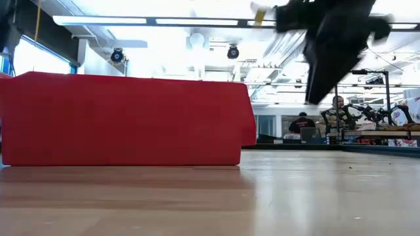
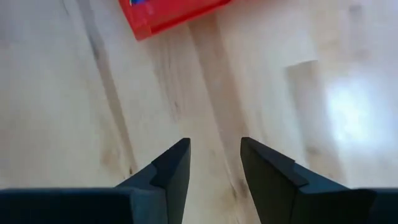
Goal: Sort silverware
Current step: Return to Home Position
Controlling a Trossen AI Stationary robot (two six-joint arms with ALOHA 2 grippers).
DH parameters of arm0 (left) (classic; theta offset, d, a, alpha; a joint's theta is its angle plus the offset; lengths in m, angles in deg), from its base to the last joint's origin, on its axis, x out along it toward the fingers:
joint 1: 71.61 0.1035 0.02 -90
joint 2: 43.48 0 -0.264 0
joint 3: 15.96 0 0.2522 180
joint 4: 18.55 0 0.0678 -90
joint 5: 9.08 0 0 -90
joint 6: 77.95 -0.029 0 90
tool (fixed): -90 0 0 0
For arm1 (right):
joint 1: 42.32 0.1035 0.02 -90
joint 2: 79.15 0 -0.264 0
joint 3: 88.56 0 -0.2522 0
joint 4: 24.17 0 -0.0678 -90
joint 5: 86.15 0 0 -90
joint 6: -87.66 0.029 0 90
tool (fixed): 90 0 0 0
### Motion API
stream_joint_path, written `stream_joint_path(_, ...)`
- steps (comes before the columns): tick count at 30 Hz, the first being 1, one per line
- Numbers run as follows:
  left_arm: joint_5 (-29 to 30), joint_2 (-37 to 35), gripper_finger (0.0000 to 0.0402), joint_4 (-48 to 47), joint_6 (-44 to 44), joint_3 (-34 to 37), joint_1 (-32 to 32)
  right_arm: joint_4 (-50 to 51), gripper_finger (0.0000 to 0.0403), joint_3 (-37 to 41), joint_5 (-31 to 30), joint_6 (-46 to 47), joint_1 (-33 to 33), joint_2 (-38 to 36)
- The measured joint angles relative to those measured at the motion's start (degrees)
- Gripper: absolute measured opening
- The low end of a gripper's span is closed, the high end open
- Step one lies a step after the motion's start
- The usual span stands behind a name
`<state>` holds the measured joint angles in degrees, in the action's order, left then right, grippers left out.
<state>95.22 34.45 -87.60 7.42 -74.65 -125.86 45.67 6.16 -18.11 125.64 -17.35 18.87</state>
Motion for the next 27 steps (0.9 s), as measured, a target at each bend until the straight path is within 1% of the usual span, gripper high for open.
stream_joint_path(2,2.8,-1.1,0.0000,-1.9,-0.1,-4.3,-2.0,2.5,0.0133,0.0,-2.5,2.5,2.2,-4.1)
stream_joint_path(4,9.4,-2.5,0.0000,-3.6,-1.3,-8.9,-4.4,4.4,0.0133,0.0,-5.4,4.9,4.8,-8.5)
stream_joint_path(6,19.5,-3.9,0.0000,-4.1,-3.6,-12.9,-7.3,6.2,0.0133,0.0,-9.2,7.2,7.7,-12.6)
stream_joint_path(9,38.6,-6.7,0.0000,-4.4,-7.2,-16.6,-11.5,9.6,0.0133,0.1,-15.3,10.6,12.1,-18.2)
stream_joint_path(10,43.8,-8.0,0.0000,-4.6,-8.0,-16.8,-12.7,10.5,0.0133,0.6,-17.1,12.1,13.5,-20.2)
stream_joint_path(11,47.2,-9.3,0.0000,-5.4,-8.1,-16.7,-13.7,11.3,0.0133,1.5,-19.0,13.9,14.9,-22.3)
stream_joint_path(13,49.0,-12.0,0.0000,-9.4,-7.1,-16.7,-14.3,12.3,0.0133,4.4,-21.3,17.5,17.1,-26.6)
stream_joint_path(17,51.1,-16.6,0.0000,-20.9,-0.5,-16.6,-13.9,12.2,0.0133,14.1,-23.1,25.5,19.8,-36.7)
stream_joint_path(20,53.9,-21.1,0.0000,-23.5,0.5,-14.9,-13.9,9.1,0.0133,22.9,-22.9,30.1,20.1,-45.1)
stream_joint_path(22,56.1,-24.5,0.0000,-22.2,0.2,-12.3,-13.5,2.9,0.0133,29.1,-22.7,29.8,19.7,-50.8)
stream_joint_path(23,56.9,-26.3,0.0000,-21.3,0.0,-10.5,-13.3,-1.8,0.0133,32.2,-22.5,28.4,19.4,-53.4)
stream_joint_path(25,58.3,-29.8,0.0000,-19.1,0.0,-6.6,-12.6,-13.2,0.0133,38.6,-21.5,23.1,17.6,-58.2)
stream_joint_path(27,59.6,-33.6,0.0000,-16.3,0.0,-1.9,-11.6,-25.2,0.0133,44.8,-18.3,15.5,14.3,-62.1)
